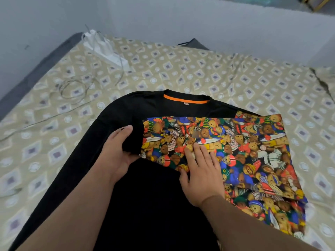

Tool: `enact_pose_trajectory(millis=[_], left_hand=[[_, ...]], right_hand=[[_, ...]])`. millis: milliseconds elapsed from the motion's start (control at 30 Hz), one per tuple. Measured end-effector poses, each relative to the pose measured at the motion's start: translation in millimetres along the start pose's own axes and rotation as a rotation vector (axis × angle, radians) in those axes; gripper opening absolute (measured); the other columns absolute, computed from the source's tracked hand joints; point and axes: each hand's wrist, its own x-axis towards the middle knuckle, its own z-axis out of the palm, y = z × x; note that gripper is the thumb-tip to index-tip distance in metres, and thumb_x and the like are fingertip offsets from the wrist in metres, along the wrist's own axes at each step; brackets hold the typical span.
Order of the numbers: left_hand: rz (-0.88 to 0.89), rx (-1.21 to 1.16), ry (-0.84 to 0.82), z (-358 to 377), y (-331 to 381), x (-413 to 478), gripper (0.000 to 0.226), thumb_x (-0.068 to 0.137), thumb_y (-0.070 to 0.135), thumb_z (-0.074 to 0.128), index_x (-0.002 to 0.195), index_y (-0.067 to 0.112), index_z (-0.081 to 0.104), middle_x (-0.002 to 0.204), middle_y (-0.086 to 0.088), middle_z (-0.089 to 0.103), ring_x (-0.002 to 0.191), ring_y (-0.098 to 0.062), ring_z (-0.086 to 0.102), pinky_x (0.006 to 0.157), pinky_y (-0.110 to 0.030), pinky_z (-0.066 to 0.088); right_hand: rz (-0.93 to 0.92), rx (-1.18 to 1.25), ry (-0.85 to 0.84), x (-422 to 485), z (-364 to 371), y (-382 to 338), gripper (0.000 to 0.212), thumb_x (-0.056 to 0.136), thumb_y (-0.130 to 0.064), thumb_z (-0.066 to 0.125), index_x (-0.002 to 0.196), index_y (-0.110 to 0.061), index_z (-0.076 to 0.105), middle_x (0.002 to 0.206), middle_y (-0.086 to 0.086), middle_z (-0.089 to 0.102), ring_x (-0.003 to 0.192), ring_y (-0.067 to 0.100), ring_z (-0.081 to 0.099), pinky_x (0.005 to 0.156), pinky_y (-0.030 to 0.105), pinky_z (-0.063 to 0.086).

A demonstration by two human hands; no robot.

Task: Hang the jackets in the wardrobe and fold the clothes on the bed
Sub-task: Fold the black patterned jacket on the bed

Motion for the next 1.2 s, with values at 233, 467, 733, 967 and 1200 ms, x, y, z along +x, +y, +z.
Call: enact_pose_trajectory(millis=[233,467,733,967,1200], left_hand=[[0.190,0.720,-0.124,48,54,21,0.036,0.075,-0.005,0.077,0.090,0.028,0.072,0.082,-0.001,0.074,0.080,-0.024,0.072,0.067,-0.036,0.060],[0.479,1.058,0.236,18,24,56,0.041,0.087,0.012,0.071,0.126,0.016,0.058,0.121,-0.002,0.060,0.099,-0.012,0.054,0.079,-0.014,0.034],[0.447,1.124,0.525,-68,29,-10,0.050,0.087,0.043,0.064,0.129,0.016,0.057,0.121,-0.006,0.060,0.115,-0.028,0.054,0.100,-0.045,0.045],[0.034,1.271,0.560,-159,0,-120,0.034,0.084,0.053,0.064,0.096,0.022,0.061,0.086,-0.001,0.064,0.081,-0.027,0.060,0.073,-0.044,0.050],[-0.416,1.191,0.116,-268,-7,-180,0.023,0.078,0.020,0.083,0.100,0.023,0.077,0.105,-0.001,0.075,0.113,-0.025,0.063,0.107,-0.043,0.041]], right_hand=[[0.003,0.032,-0.071,3,-5,-1,0.074,0.090,-0.058,0.013,0.159,-0.032,0.008,0.167,-0.005,-0.001,0.150,0.010,-0.015,0.118,0.035,-0.021],[0.025,0.022,-0.088,3,-5,-4,0.072,0.090,-0.054,0.025,0.156,-0.024,0.030,0.164,0.002,0.021,0.152,0.018,0.012,0.121,0.039,-0.004],[0.052,-0.063,-0.086,1,-5,-7,0.070,0.089,-0.048,0.033,0.150,-0.016,0.040,0.157,0.011,0.037,0.146,0.030,0.031,0.118,0.042,0.007],[0.073,-0.083,-0.049,0,-3,-9,0.072,0.088,-0.048,0.029,0.152,-0.015,0.035,0.159,0.012,0.033,0.148,0.030,0.023,0.120,0.045,0.009],[0.082,-0.082,-0.033,0,0,-7,0.072,0.088,-0.050,0.028,0.153,-0.019,0.031,0.161,0.009,0.029,0.150,0.027,0.018,0.122,0.043,0.007]])
